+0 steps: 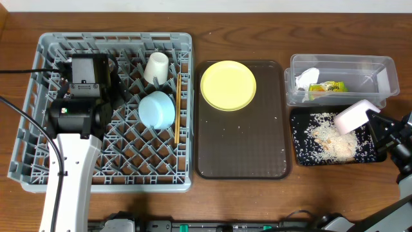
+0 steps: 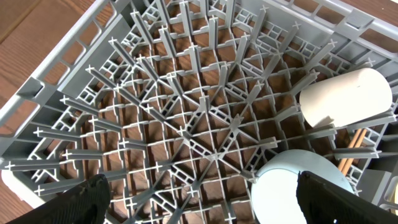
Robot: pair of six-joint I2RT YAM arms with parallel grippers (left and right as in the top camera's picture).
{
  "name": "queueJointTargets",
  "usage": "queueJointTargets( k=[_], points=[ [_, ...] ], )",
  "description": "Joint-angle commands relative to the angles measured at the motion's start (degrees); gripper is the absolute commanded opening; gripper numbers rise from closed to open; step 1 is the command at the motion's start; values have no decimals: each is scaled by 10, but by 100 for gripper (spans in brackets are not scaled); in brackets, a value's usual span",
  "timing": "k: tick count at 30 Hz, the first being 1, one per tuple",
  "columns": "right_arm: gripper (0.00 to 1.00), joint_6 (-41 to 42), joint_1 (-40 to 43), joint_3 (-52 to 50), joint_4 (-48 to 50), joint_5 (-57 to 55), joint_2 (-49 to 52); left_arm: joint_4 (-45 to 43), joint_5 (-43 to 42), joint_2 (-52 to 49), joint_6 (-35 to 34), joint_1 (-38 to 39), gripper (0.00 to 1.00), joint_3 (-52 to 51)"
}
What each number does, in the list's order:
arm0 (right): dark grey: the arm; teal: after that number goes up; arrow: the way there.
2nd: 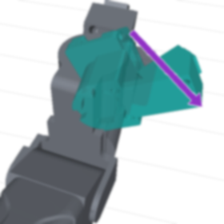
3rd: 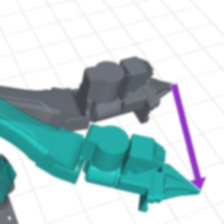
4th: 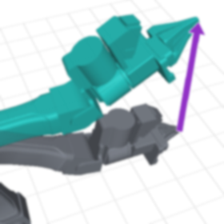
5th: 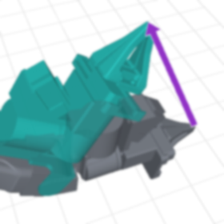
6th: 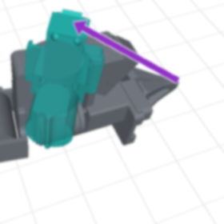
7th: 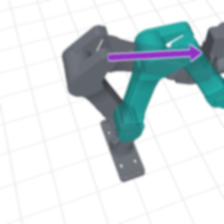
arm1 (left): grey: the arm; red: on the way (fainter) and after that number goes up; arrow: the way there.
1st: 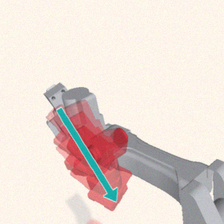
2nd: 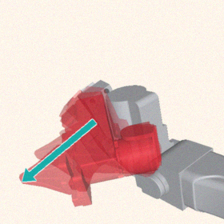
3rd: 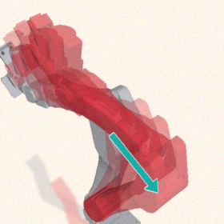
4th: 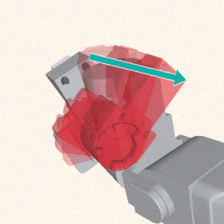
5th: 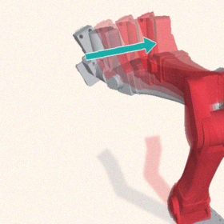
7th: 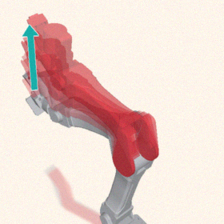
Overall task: Sort waste into correct bins and load items into the dishwasher rack
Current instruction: 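Carry the empty pink bowl back toward the brown tray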
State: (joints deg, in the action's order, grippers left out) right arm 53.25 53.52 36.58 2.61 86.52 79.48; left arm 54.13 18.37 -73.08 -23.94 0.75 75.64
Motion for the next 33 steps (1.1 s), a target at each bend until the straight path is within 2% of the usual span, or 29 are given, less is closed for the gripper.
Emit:
queueJointTargets(
  k=[1,7,12,17,21,28,33],
  points=[
    [1,8,-8,2,0,2,-4,3,5,1,3,-3,96,8],
    [1,50,-89,2,35,-8,-7,3,5,1,3,-3,96,8],
    [1,110,-230,2,159,-43,-29,3,5,1,3,-3,97,8],
    [1,142,-409,2,231,-150,-65,3,5,1,3,-3,97,8],
    [1,116,-555,2,227,-251,-70,3,5,1,3,-3,97,8],
    [1,1,-784,2,100,-500,-70,3,5,1,3,-3,96,8],
    [1,-90,-905,2,30,-685,-70,3,5,1,3,-3,96,8]
  ],
)
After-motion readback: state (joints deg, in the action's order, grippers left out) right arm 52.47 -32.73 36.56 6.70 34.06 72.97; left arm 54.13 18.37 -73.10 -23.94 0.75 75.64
